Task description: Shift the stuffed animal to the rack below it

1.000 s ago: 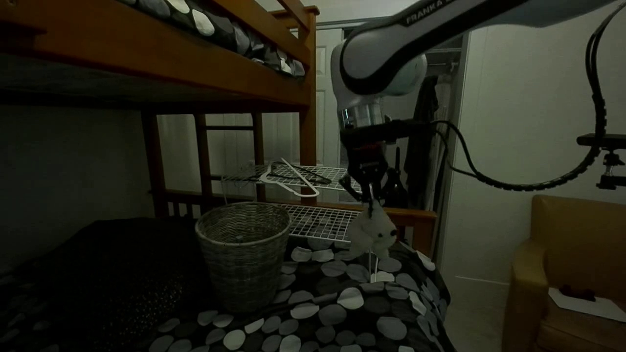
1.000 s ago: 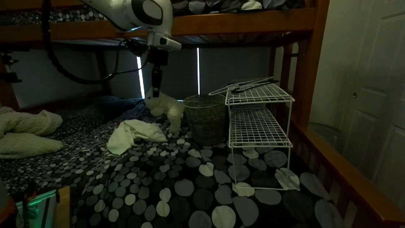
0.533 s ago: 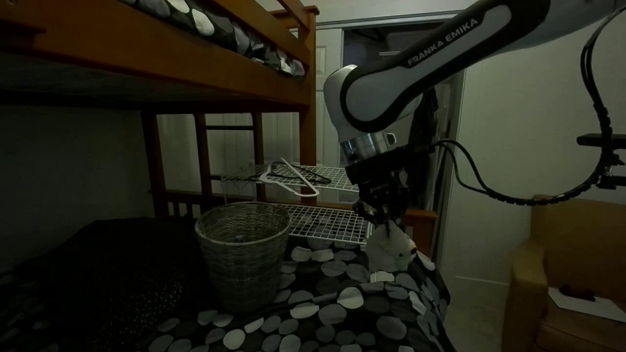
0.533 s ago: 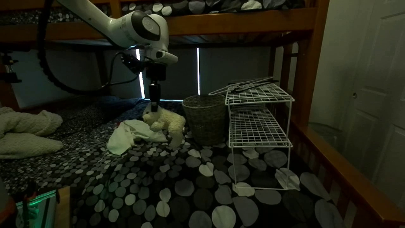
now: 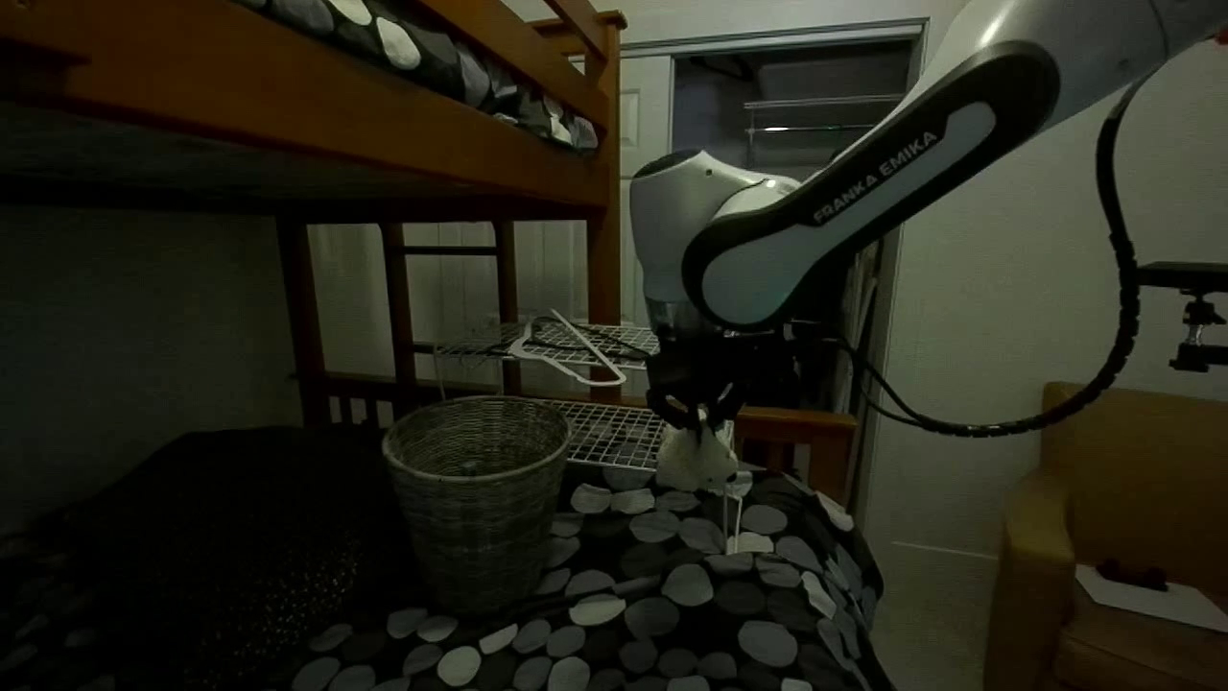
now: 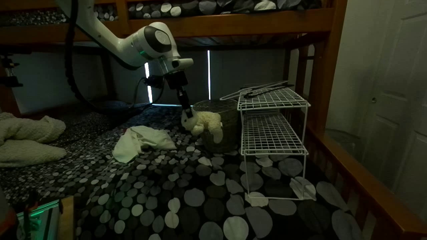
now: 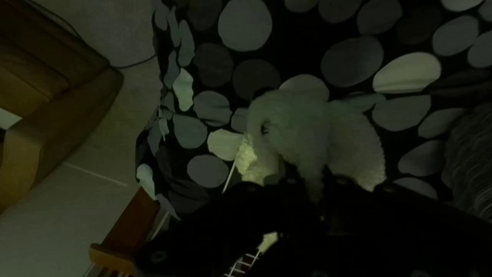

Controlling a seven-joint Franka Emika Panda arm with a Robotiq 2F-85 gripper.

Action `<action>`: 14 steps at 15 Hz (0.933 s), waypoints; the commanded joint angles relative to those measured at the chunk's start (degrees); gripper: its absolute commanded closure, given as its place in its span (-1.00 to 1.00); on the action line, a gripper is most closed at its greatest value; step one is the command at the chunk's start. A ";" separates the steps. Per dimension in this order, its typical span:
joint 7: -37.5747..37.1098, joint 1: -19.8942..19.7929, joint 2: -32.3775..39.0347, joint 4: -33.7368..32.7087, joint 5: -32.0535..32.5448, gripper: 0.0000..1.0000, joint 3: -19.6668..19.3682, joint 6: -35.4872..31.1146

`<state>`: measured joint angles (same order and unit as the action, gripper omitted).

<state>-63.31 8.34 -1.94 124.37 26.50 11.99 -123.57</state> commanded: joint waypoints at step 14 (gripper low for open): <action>-18.62 8.81 23.46 -21.24 30.47 0.78 -1.00 26.06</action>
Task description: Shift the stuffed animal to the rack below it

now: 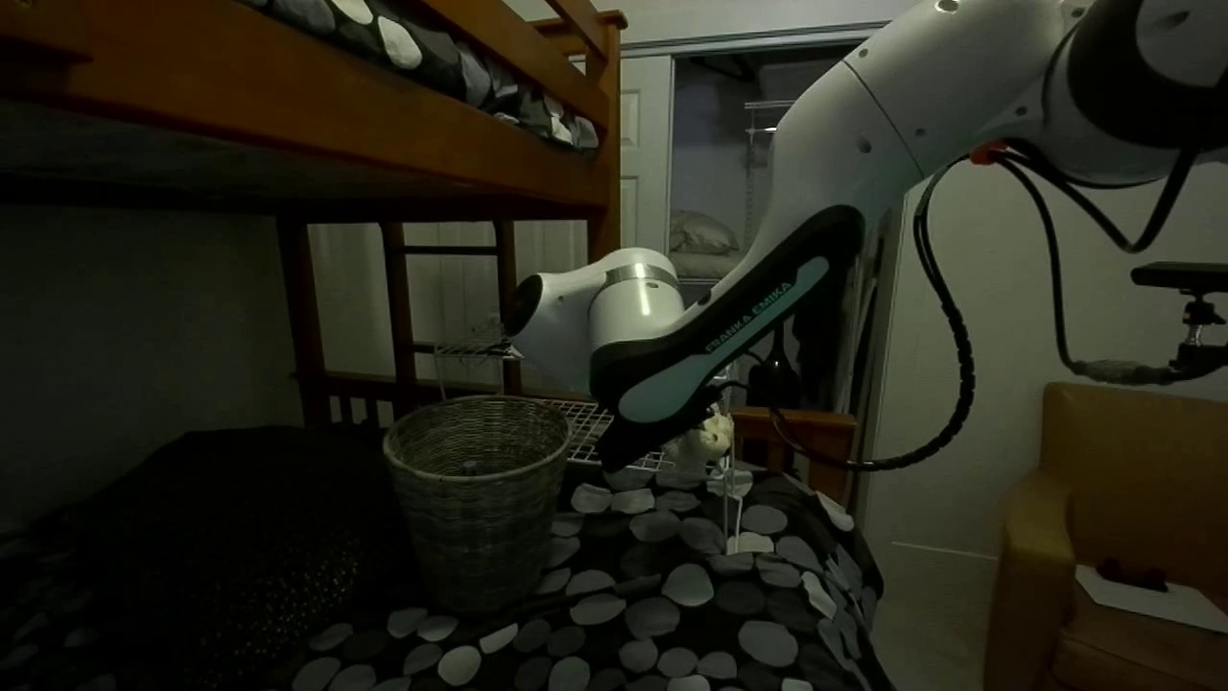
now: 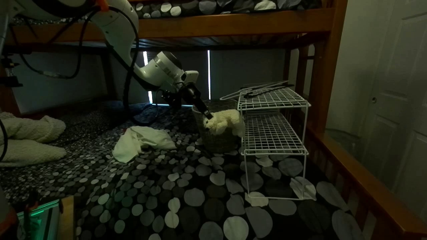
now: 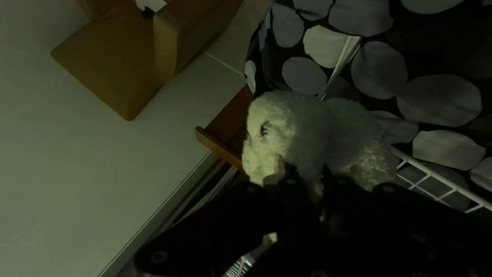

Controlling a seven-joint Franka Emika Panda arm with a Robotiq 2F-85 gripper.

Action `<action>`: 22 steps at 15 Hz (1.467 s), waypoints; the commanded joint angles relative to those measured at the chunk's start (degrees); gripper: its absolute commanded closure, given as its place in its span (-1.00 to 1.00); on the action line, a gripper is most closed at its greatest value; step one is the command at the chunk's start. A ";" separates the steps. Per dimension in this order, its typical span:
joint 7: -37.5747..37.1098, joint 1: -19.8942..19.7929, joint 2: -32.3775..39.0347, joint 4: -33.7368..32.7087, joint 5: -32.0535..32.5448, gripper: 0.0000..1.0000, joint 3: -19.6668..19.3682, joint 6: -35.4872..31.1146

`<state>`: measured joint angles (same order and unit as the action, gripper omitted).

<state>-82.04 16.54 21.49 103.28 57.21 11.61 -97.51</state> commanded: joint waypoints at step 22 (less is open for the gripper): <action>-52.77 -6.80 0.01 6.74 29.70 0.94 -11.04 -48.39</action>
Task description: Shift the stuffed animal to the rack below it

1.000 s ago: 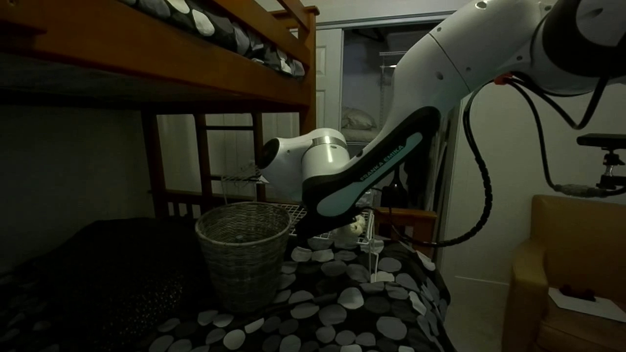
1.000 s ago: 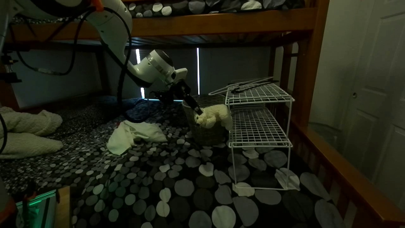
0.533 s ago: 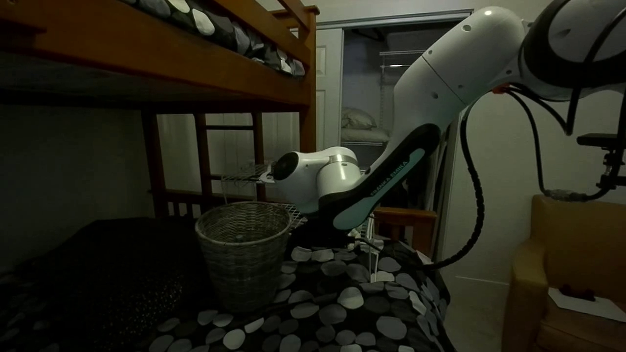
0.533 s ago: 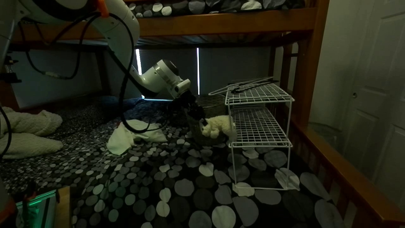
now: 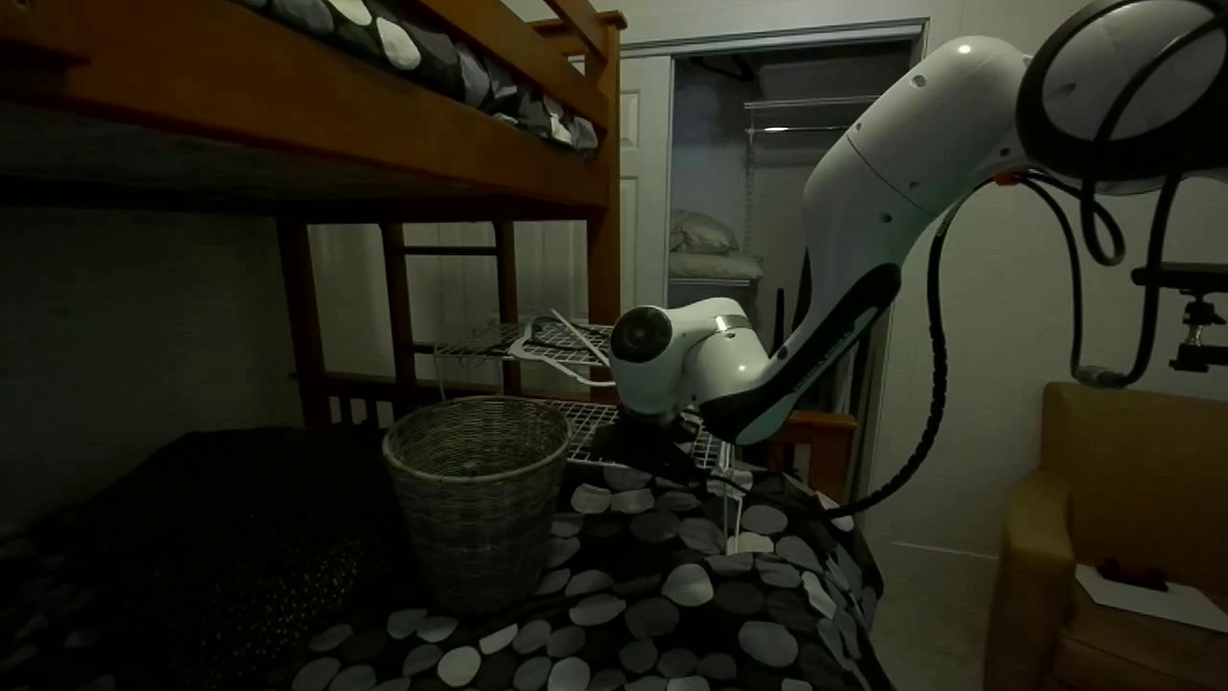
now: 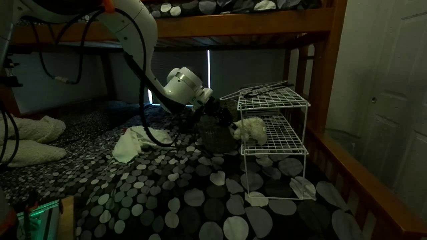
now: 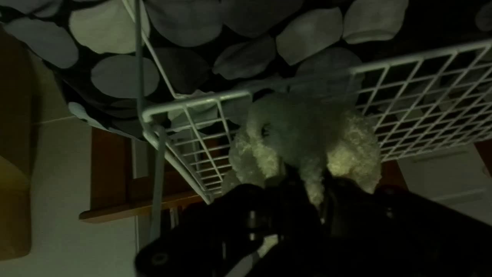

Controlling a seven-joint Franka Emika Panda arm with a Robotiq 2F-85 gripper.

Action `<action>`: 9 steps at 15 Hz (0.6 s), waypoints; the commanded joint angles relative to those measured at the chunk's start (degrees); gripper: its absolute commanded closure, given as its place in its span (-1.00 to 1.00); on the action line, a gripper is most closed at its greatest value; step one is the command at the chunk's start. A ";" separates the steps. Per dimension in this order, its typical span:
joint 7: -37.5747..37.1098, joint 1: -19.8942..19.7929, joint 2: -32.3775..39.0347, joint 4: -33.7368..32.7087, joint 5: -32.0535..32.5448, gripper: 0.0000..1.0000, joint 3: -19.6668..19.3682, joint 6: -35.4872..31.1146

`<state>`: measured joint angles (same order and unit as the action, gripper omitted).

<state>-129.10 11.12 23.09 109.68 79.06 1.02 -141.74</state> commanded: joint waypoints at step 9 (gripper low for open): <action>-11.70 -2.28 -1.82 1.54 18.65 0.14 -2.10 -10.58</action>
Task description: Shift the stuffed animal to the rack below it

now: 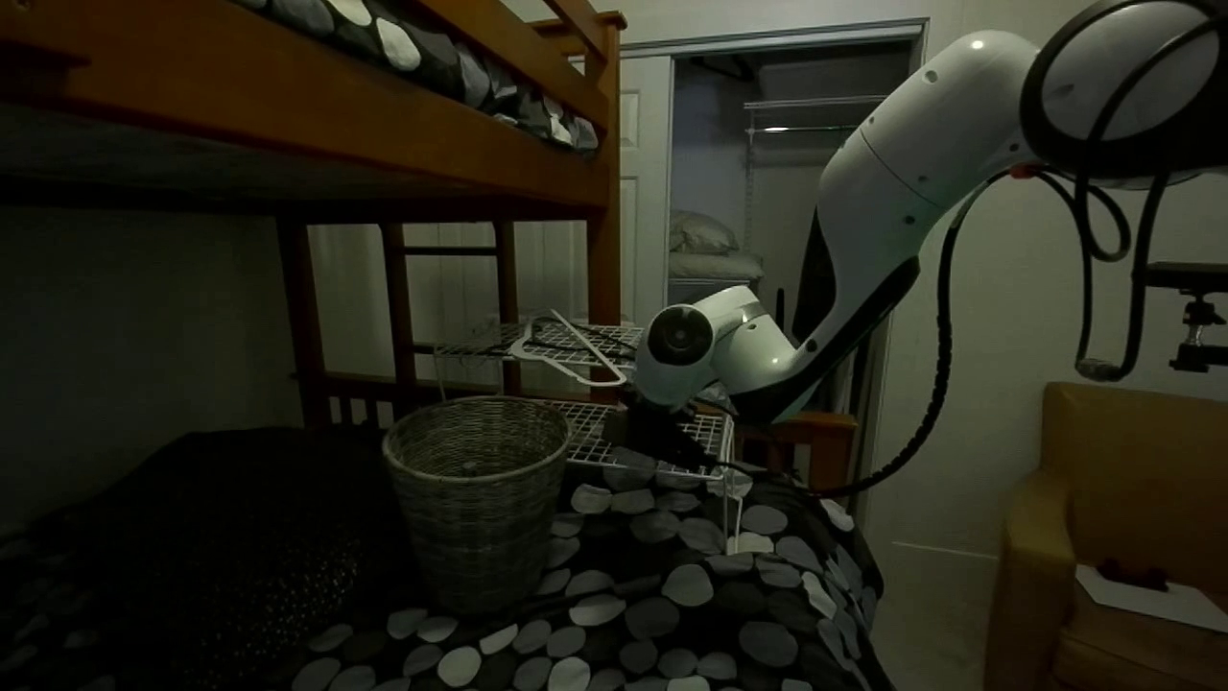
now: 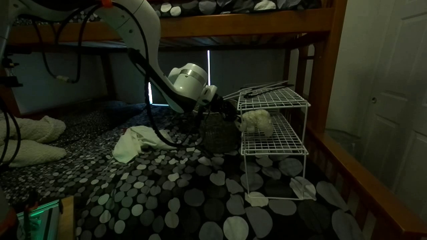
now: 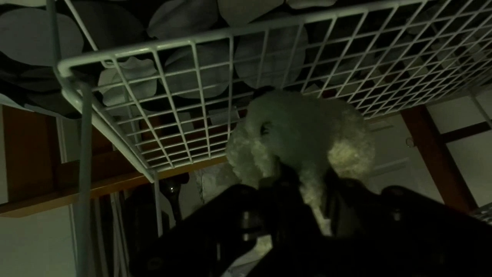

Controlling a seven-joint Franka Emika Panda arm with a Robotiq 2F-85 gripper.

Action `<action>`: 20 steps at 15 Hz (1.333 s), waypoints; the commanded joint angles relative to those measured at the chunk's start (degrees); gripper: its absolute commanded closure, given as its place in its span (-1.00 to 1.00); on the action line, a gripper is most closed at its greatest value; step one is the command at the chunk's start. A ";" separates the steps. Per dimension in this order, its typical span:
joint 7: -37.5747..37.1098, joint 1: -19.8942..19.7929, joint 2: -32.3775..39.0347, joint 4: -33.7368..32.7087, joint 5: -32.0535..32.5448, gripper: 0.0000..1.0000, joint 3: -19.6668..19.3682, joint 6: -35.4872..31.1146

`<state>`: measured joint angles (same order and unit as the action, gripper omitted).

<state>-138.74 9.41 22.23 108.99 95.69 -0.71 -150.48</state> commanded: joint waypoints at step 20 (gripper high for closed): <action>31.47 0.78 -21.49 14.56 -8.87 -1.00 9.30 -6.74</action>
<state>-100.85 10.62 9.58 118.64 79.31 9.69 -154.87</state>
